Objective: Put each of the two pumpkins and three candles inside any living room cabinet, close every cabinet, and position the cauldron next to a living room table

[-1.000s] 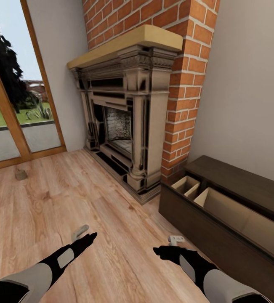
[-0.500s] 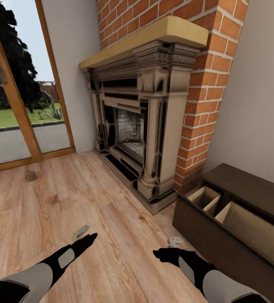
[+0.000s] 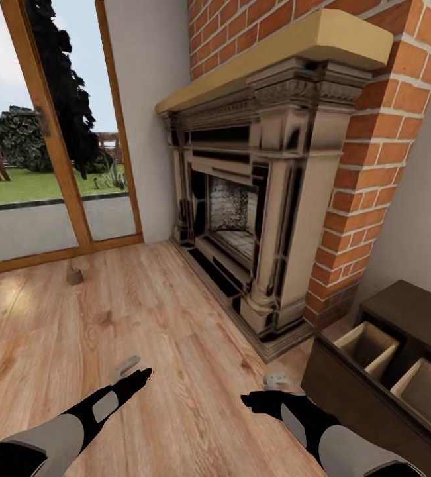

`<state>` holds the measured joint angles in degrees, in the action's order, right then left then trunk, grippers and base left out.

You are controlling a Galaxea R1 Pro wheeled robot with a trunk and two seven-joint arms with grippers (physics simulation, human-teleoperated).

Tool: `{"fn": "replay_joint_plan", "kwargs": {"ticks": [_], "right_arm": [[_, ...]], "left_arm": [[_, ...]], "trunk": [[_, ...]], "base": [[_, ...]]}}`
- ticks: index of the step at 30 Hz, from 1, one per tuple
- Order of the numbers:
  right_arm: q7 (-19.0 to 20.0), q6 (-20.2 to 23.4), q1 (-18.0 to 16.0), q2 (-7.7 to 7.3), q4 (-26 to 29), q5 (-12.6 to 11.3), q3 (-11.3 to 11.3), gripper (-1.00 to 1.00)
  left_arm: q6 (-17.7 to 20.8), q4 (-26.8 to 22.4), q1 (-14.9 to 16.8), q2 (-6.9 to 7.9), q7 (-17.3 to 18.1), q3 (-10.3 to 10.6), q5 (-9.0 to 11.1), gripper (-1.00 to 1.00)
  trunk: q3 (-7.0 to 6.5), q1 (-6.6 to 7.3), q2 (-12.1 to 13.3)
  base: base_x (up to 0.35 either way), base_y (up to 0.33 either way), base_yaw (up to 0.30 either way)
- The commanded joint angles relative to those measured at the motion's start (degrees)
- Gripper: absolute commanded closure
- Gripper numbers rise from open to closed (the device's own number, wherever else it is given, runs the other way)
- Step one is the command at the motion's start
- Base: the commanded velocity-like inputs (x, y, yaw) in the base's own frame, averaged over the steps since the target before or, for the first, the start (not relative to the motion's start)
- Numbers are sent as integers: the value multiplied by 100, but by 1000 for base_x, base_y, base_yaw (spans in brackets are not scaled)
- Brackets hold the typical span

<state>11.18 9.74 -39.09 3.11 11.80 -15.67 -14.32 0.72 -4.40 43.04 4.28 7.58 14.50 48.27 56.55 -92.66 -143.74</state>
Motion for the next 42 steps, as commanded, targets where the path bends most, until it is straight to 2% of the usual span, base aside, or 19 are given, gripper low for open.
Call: {"fn": "replay_joint_plan", "kwargs": {"ticks": [1,21,42], "right_arm": [[-1,28,-2,-3,7,-59,-36,-100],[-1,28,-2,-1,7,-59,-45,-100],[-1,26,-2,3,7,-59,-45,-100]], "left_arm": [[7,1,2,2,17,44,60,-100],[7,9,2,-39,7,44,56,-100],[16,9,2,-104,7,44,51,-100]], "trunk": [[-1,-2,-2],[-75,-2,-2],[-75,-2,-2]], "base": [[295,113,232],[296,195,253],[298,98,285]]}}
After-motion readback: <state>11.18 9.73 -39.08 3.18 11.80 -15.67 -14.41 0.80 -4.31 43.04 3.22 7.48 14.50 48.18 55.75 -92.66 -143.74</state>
